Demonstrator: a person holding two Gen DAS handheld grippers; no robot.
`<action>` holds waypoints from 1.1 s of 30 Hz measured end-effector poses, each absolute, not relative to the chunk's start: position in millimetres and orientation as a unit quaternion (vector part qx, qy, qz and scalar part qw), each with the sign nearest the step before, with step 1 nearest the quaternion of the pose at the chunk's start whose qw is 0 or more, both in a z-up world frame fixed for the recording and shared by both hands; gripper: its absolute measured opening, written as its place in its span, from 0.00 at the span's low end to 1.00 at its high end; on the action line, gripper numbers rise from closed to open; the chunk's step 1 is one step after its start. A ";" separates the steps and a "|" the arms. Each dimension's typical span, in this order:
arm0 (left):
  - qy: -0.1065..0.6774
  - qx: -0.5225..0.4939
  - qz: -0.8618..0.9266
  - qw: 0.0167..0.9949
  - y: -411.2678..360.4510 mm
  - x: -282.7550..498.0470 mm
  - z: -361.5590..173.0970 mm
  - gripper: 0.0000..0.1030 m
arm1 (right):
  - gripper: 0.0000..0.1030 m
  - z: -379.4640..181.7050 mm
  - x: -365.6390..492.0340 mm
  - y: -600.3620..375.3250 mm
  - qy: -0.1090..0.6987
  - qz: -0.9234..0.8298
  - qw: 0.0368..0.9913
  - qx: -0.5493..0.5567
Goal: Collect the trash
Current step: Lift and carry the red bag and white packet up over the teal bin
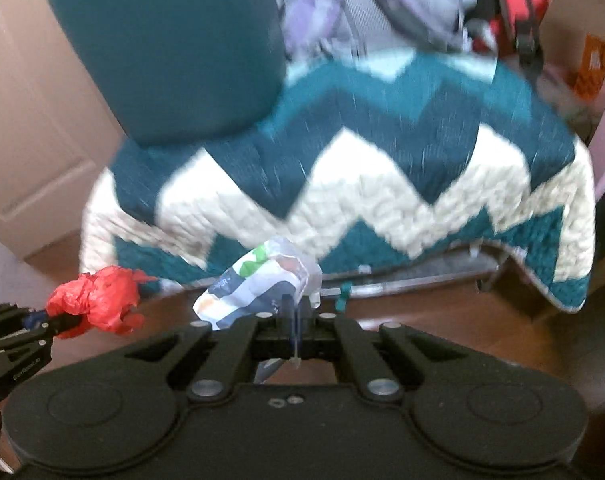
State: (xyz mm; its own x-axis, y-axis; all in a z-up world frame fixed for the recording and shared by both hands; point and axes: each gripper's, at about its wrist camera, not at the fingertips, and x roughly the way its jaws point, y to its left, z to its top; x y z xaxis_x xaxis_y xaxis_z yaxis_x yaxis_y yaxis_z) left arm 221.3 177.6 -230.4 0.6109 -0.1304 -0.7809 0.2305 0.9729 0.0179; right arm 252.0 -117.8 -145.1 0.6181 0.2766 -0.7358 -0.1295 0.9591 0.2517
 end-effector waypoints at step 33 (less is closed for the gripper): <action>0.178 0.032 -0.046 0.982 97.9 235.3 133.1 0.09 | 0.00 161.6 267.9 -131.7 0.122 0.113 0.986 0.001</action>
State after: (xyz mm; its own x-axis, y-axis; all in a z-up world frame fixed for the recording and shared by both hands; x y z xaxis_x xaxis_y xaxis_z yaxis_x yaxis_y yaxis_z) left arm 235.3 97.9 133.1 0.9325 -0.0793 -0.3524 0.1021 0.9937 0.0465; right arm 267.9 -131.7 161.6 0.9446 0.2238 -0.2400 -0.2235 0.9743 0.0287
